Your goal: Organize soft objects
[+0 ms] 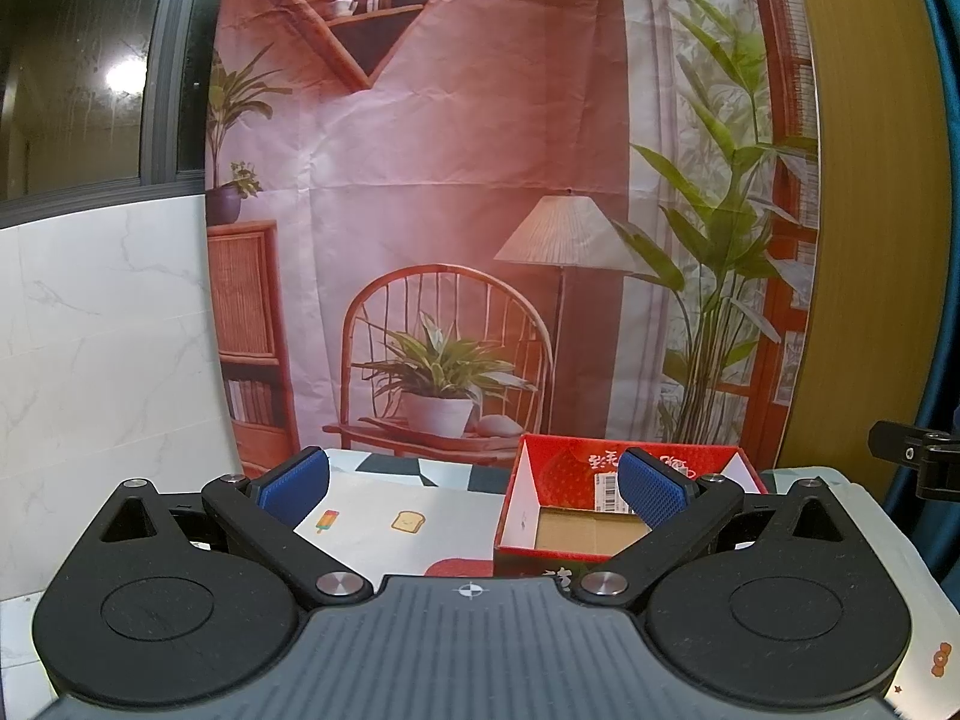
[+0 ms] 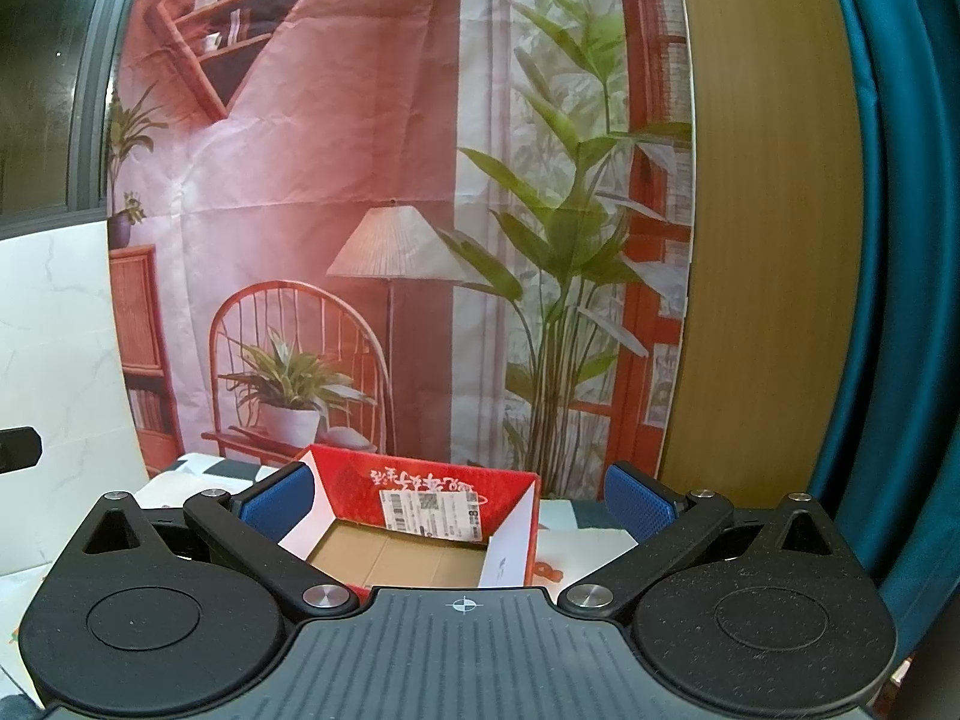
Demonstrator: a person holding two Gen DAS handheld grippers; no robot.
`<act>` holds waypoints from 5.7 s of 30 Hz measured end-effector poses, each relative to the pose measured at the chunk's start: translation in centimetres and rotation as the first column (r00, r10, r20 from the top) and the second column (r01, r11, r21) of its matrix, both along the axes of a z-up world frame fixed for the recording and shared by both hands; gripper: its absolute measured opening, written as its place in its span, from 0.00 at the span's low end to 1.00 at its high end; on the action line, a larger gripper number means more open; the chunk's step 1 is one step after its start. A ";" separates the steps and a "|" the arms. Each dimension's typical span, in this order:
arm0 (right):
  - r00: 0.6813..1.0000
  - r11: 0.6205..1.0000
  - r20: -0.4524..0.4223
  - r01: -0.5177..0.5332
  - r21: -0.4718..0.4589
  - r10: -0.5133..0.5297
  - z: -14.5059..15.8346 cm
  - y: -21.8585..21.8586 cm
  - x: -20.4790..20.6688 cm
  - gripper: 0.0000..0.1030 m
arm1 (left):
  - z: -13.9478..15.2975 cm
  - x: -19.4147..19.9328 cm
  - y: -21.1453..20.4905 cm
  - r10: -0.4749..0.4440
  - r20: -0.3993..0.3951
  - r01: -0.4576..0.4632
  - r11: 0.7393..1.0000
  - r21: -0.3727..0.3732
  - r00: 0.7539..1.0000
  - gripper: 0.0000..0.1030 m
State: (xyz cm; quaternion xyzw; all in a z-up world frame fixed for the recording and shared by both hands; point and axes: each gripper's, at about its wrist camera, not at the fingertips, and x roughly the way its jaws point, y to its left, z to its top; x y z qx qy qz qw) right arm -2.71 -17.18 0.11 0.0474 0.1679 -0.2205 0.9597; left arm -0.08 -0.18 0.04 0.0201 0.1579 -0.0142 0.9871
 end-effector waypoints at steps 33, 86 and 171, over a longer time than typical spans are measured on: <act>1.000 1.000 -0.002 -0.001 0.007 0.001 0.2 -0.1 0.0 1.00 | -0.1 0.0 -0.2 0.003 -0.001 -0.003 1.000 0.001 1.000 1.00; 0.987 0.992 -0.137 -0.070 0.104 0.084 -15.0 3.4 1.9 1.00 | -15.0 4.3 0.6 -0.021 -0.320 0.026 1.000 0.010 0.947 1.00; 0.919 0.919 0.031 -0.392 -0.040 0.393 -12.4 5.6 2.3 0.42 | -13.8 2.2 1.2 -0.431 -0.019 0.413 0.875 -0.250 0.902 0.36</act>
